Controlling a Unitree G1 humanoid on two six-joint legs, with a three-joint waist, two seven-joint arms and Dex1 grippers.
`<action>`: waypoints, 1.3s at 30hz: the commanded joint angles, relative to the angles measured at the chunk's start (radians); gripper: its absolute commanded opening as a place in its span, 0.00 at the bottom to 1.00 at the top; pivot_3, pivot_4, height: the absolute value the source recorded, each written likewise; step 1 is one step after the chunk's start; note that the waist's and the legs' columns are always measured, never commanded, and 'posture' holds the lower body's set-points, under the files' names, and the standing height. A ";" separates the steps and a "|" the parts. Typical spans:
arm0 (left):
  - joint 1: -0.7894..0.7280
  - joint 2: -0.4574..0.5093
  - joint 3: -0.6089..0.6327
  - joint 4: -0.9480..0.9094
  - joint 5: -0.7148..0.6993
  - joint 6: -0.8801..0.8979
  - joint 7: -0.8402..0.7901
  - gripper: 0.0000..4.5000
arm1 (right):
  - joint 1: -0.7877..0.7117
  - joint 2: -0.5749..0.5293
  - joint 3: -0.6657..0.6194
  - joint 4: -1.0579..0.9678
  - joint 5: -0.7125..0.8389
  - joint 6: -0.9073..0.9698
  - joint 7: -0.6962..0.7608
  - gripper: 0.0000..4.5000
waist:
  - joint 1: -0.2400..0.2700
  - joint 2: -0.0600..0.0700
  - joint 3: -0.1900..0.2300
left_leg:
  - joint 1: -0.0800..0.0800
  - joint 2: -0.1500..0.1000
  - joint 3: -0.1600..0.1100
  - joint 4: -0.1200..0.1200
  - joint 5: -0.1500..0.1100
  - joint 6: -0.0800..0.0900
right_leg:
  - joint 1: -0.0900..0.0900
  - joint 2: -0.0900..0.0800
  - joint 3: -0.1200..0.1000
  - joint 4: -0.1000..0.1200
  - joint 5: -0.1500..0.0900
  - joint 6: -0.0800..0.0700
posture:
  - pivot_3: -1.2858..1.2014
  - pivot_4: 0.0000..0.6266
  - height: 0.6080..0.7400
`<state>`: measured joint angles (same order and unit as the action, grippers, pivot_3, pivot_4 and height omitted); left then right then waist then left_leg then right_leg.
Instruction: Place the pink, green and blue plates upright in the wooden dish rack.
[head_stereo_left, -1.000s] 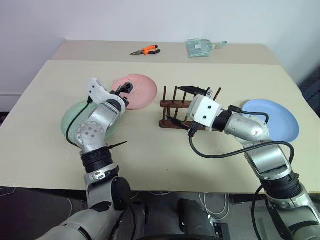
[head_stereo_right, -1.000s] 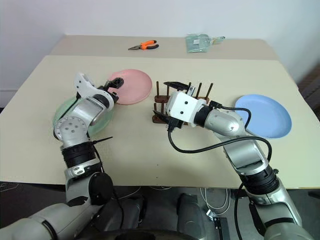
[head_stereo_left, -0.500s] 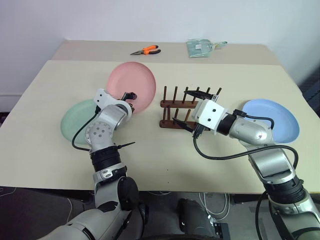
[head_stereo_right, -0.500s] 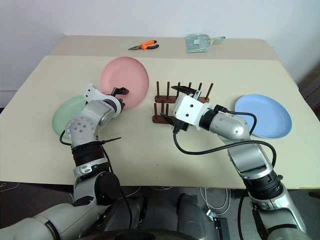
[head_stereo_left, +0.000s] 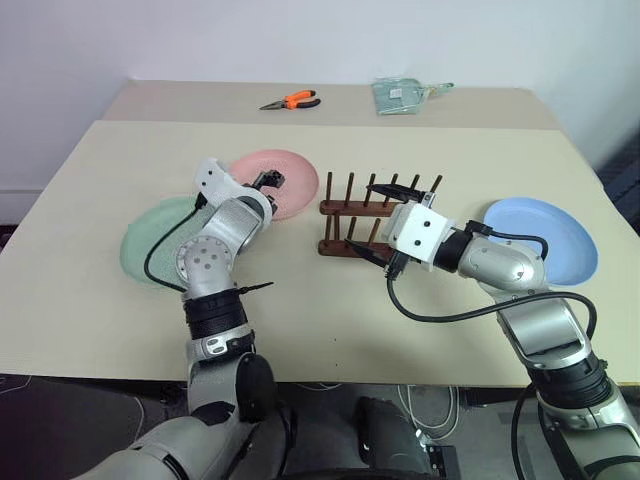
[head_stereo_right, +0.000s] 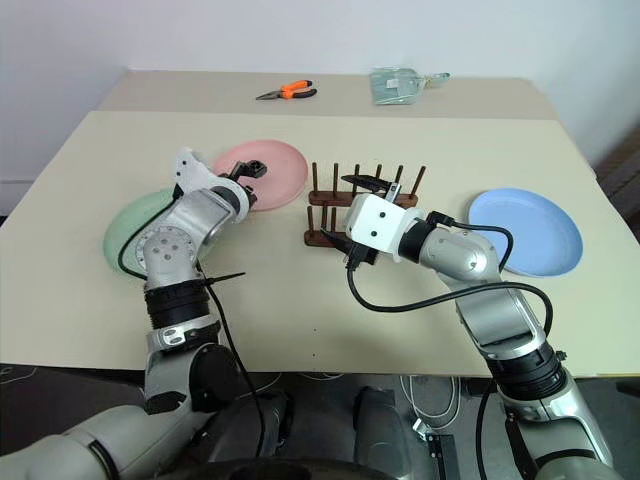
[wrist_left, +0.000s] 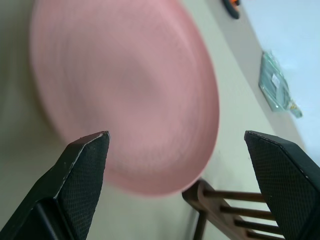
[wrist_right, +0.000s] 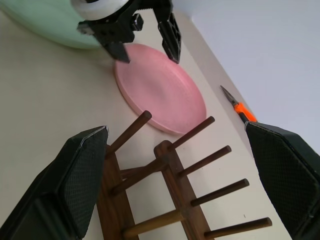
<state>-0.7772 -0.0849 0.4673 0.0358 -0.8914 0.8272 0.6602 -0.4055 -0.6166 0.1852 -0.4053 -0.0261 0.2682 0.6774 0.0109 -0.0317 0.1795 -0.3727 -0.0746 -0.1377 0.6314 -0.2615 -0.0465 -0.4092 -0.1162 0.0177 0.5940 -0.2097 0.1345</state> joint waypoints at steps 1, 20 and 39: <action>-0.029 0.076 -0.038 0.010 0.074 -0.026 -0.051 0.99 | -0.013 0.001 -0.022 -0.008 0.000 -0.022 0.001 1.00 | 0.001 0.000 0.000 | 0.000 0.000 0.000 0.000 0.000 0.000 | 0.000 0.000 0.000 0.000 0.000 0.000 | 0.52 0.24 1.00; -0.384 0.369 -0.205 0.995 0.514 -0.253 -0.520 0.99 | 0.064 0.018 -0.032 -0.035 -0.010 -0.019 -0.033 1.00 | -0.016 0.000 0.000 | -0.001 0.000 -0.001 -0.001 0.000 0.000 | -0.002 0.000 -0.001 0.000 0.000 0.001 | 0.52 0.24 1.00; -0.422 0.360 -0.060 1.035 0.503 -0.411 -0.463 0.01 | 0.067 0.019 -0.031 -0.030 -0.016 -0.035 -0.045 1.00 | -0.021 -0.001 0.000 | 0.000 0.000 -0.001 0.000 0.000 0.000 | 0.000 0.000 -0.001 0.001 0.001 0.003 | 0.52 0.24 1.00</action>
<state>-1.1904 0.2708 0.3941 1.1172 -0.3823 0.4596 0.2067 -0.3211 -0.6043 0.1793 -0.4057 -0.0381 0.2515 0.6426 -0.0103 -0.0322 0.1800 -0.3728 -0.0751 -0.1390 0.6311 -0.2611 -0.0468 -0.4097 -0.1166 0.0171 0.5950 -0.2090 0.1371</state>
